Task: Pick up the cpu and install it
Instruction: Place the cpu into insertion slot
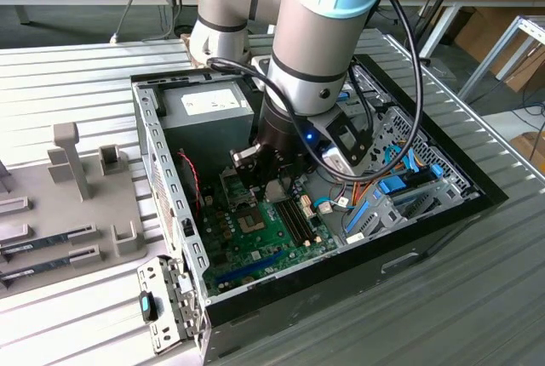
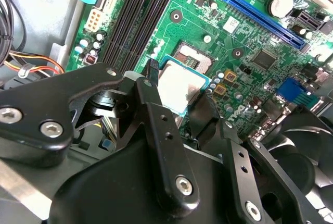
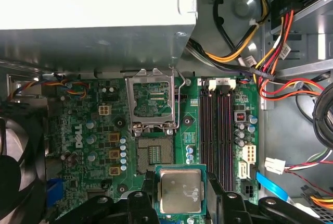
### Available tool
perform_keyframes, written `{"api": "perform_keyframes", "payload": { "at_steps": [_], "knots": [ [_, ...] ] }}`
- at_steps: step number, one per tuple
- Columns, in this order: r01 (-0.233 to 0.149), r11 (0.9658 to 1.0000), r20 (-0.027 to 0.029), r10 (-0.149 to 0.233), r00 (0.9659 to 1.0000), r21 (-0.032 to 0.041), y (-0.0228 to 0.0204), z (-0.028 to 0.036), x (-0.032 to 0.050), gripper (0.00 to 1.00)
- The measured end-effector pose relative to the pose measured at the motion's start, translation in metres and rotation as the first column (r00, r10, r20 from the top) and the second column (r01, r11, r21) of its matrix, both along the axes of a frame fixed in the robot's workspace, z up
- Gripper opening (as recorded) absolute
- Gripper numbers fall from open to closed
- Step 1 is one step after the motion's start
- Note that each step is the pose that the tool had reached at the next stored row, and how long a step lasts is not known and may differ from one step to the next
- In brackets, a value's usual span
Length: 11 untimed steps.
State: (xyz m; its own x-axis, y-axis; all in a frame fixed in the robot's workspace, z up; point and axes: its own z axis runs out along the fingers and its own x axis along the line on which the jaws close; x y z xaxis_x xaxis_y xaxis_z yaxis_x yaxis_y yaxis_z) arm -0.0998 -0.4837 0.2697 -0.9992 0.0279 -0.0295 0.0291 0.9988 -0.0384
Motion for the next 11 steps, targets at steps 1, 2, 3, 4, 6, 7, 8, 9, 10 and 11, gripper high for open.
{"api": "perform_keyframes", "payload": {
  "at_steps": [1,2,3,4,6,7,8,9,10,11],
  "knots": [
    [0.000,1.0000,-0.0001,0.000,1.0000,-0.0001,0.0000,-0.0004,0.0000,0.47],
    [0.000,1.0000,0.0000,0.000,1.0000,0.0000,0.0000,-0.0007,0.0000,0.47],
    [0.000,1.0000,0.0000,0.000,1.0000,0.0000,0.0000,-0.0010,0.0000,0.47],
    [0.000,1.0000,0.0000,0.000,1.0000,0.0000,0.0000,-0.0015,0.0000,0.47],
    [0.000,1.0000,0.0000,0.000,1.0000,0.0000,0.0000,-0.0022,0.0000,0.47],
    [0.000,1.0000,0.0000,0.000,1.0000,0.0000,0.0000,-0.0026,0.0000,0.47],
    [0.000,1.0000,0.0000,0.000,1.0000,0.0000,0.0000,-0.0033,0.0000,0.47],
    [0.000,1.0000,0.0000,0.000,1.0000,0.0000,0.0000,-0.0035,0.0000,0.47],
    [0.000,1.0000,0.0001,0.000,1.0000,0.0001,0.0000,-0.0038,0.0000,0.47],
    [0.000,1.0000,0.0000,0.000,1.0000,0.0000,0.0000,-0.0042,0.0000,0.47]
  ]
}}
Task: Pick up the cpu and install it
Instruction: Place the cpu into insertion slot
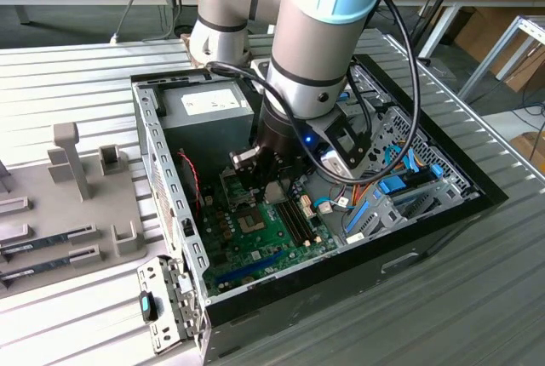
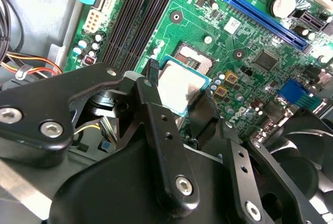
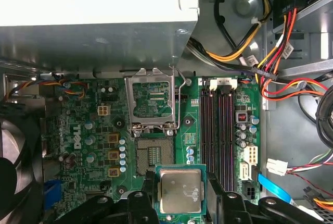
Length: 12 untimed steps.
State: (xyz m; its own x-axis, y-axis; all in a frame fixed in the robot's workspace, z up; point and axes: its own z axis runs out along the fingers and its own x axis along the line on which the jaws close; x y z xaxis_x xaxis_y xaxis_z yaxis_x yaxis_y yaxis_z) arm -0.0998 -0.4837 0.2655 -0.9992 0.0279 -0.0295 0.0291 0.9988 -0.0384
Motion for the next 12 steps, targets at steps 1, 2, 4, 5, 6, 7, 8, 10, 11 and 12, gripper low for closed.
{"api": "perform_keyframes", "payload": {
  "at_steps": [1,2,4,5,6,7,8,10,11,12],
  "knots": [
    [0.000,1.0000,0.0000,0.000,1.0000,0.0000,0.0000,-0.0004,0.0000,0.47],
    [0.000,1.0000,0.0000,0.000,1.0000,0.0000,0.0000,-0.0007,0.0000,0.47],
    [0.000,1.0000,0.0000,0.000,1.0000,0.0000,0.0000,-0.0015,0.0000,0.47],
    [0.000,1.0000,0.0000,0.000,1.0000,0.0000,0.0000,-0.0018,0.0000,0.47],
    [0.000,1.0000,0.0000,0.000,1.0000,0.0000,0.0000,-0.0022,0.0000,0.47],
    [0.000,1.0000,0.0000,0.000,1.0000,0.0000,0.0000,-0.0024,0.0000,0.47],
    [0.000,1.0000,0.0001,0.000,1.0000,0.0000,0.0000,-0.0026,0.0000,0.47],
    [0.000,1.0000,0.0000,0.000,1.0000,0.0000,0.0000,-0.0031,0.0000,0.47],
    [0.000,1.0000,0.0000,0.000,1.0000,0.0000,0.0000,-0.0036,0.0000,0.47],
    [0.000,1.0000,0.0000,0.000,1.0000,0.0000,0.0000,-0.0039,0.0000,0.47]
  ]
}}
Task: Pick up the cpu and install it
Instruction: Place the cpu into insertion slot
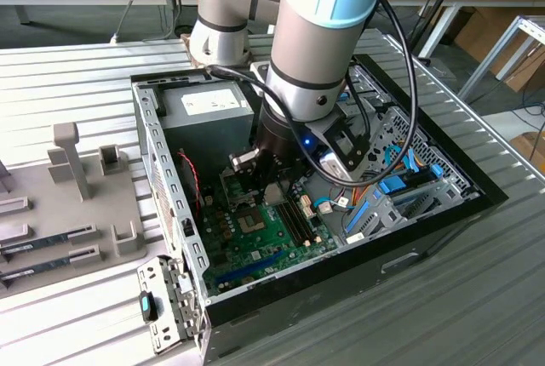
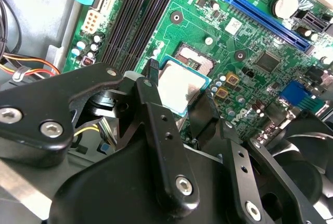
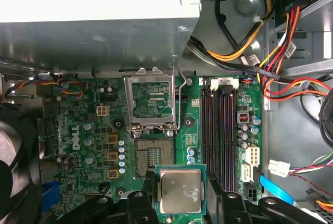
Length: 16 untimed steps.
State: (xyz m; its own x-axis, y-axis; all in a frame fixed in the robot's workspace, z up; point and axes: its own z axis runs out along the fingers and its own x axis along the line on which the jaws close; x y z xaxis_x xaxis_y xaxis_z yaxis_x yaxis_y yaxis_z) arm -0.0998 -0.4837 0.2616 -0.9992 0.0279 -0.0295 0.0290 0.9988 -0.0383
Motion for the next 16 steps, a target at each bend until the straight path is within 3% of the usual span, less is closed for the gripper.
{"api": "perform_keyframes", "payload": {
  "at_steps": [16],
  "knots": [
    [0.000,1.0000,0.0000,0.000,1.0000,0.0001,0.0000,-0.0047,0.0000,0.47]
  ]
}}
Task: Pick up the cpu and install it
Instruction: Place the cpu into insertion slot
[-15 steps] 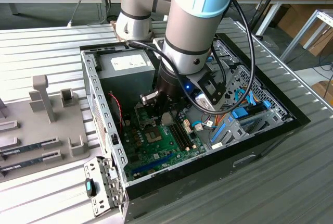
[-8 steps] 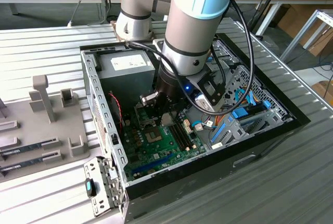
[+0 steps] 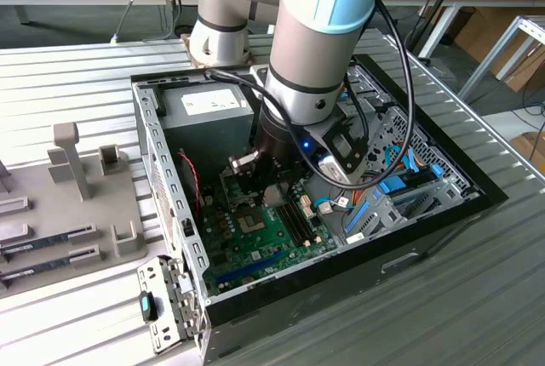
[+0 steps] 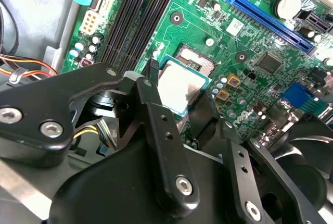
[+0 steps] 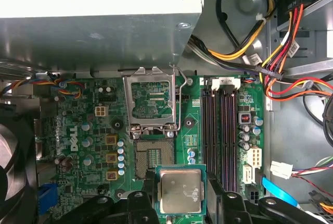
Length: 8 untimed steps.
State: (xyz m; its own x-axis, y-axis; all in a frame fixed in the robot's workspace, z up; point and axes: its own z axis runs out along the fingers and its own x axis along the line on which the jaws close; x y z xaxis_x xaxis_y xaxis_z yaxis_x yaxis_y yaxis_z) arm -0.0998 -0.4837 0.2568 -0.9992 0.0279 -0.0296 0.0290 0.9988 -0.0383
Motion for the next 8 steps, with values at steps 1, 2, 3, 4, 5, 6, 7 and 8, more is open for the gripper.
{"api": "perform_keyframes", "payload": {
  "at_steps": [1,2,3,4,5,6,7,8],
  "knots": [
    [0.000,1.0000,0.0000,0.000,1.0000,0.0000,0.0000,-0.0003,0.0000,0.47],
    [0.000,1.0000,0.0000,0.000,1.0000,0.0000,0.0000,-0.0005,0.0000,0.47],
    [0.000,1.0000,0.0000,0.000,1.0000,-0.0001,0.0000,-0.0007,0.0000,0.47],
    [0.000,1.0000,0.0000,0.000,1.0000,-0.0001,0.0000,-0.0010,0.0000,0.47],
    [0.000,1.0000,0.0000,0.000,1.0000,0.0000,0.0000,-0.0012,0.0000,0.47],
    [0.000,1.0000,0.0000,0.000,1.0000,0.0000,0.0000,-0.0015,0.0000,0.47],
    [0.000,1.0000,0.0000,0.000,1.0000,0.0000,0.0000,-0.0019,0.0000,0.47],
    [0.000,1.0000,0.0000,0.000,1.0000,-0.0001,0.0000,-0.0021,0.0000,0.47]
  ]
}}
